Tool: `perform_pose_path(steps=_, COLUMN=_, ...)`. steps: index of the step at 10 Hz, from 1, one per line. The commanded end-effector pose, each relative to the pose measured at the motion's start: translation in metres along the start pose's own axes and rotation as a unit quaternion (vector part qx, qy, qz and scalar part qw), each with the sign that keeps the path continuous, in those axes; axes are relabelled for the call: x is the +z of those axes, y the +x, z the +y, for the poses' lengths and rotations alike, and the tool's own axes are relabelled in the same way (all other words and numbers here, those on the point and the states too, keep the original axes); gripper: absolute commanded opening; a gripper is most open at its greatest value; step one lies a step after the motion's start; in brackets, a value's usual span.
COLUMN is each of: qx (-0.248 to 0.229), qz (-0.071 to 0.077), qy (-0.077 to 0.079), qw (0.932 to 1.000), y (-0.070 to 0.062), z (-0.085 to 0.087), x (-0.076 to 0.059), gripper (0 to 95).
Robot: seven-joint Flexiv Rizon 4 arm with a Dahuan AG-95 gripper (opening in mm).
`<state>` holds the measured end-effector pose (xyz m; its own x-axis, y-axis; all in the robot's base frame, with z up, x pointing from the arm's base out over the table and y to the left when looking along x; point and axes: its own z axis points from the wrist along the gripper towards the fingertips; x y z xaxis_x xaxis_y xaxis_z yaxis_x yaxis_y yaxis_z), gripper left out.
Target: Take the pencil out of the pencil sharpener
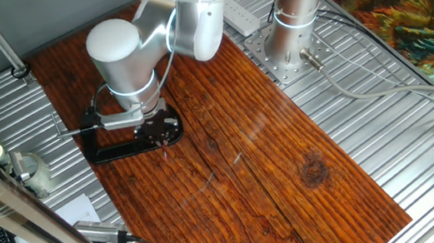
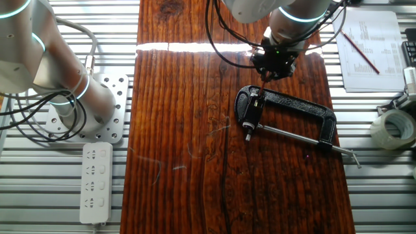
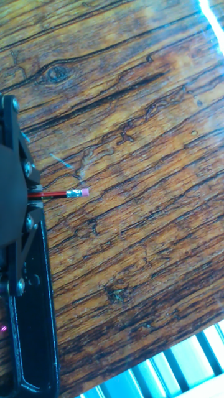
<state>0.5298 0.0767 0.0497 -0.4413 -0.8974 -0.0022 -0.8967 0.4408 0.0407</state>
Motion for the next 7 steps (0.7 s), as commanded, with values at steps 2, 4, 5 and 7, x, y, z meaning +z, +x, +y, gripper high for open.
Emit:
perform_pose_path(steps=2, qx=0.0, qz=-0.003, qy=-0.003, qw=1.0, y=-0.002, z=0.001, x=-0.005, gripper=0.0)
perform_pose_path(steps=4, qx=-0.002, qz=-0.003, qy=-0.003, qw=1.0, y=-0.007, z=-0.001, x=-0.008, gripper=0.0)
perform_pose_path(steps=5, qx=0.001, qz=-0.005, qy=-0.004, qw=1.0, y=-0.009, z=-0.001, x=-0.008, gripper=0.0)
perform_pose_path(steps=7, qx=0.006, qz=-0.006, qy=-0.005, qw=1.0, y=-0.015, z=-0.001, x=-0.007, gripper=0.0)
